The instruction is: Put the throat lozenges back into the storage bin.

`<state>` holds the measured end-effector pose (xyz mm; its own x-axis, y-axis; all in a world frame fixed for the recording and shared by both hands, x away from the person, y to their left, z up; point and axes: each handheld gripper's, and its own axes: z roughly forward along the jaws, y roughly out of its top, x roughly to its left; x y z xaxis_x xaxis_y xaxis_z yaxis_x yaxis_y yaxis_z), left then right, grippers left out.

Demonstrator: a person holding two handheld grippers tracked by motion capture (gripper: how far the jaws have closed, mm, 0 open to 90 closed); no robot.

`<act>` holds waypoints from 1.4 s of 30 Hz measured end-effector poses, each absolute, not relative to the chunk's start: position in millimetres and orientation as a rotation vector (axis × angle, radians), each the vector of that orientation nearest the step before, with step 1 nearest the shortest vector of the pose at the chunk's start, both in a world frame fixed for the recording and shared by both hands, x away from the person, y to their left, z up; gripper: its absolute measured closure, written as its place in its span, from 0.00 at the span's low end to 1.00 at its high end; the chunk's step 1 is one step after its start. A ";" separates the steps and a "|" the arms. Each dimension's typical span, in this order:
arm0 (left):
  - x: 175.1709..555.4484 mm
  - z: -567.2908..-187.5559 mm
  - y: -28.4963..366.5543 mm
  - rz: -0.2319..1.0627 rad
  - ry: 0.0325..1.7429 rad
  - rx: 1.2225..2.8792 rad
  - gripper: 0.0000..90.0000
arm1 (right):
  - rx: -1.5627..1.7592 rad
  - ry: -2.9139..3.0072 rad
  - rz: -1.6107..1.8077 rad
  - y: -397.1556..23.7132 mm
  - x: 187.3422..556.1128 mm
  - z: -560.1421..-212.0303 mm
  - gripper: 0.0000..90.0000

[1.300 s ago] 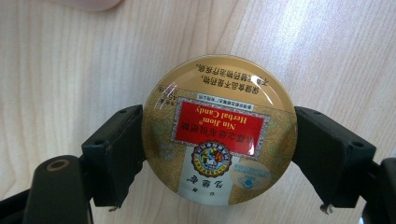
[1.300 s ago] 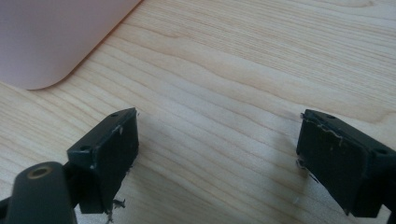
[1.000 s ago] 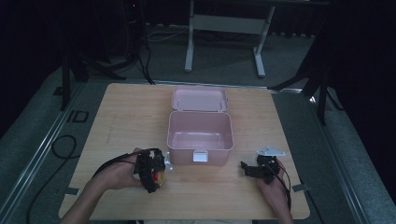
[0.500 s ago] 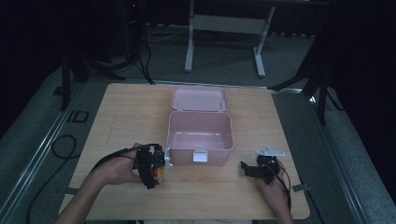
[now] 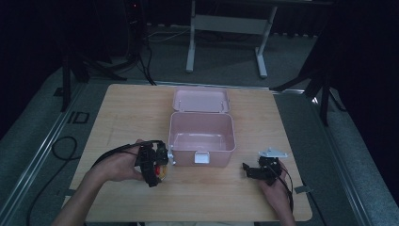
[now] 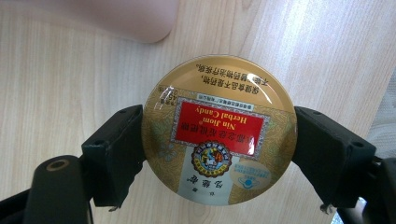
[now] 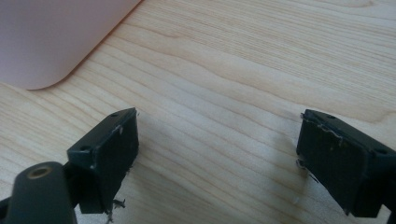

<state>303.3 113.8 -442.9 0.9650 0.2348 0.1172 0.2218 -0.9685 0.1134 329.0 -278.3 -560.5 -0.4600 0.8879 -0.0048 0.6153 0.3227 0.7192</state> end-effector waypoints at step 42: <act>321.6 -395.3 105.3 0.257 0.347 2.990 0.23 | 1.334 2.193 0.929 -278.2 328.9 -560.5 0.14</act>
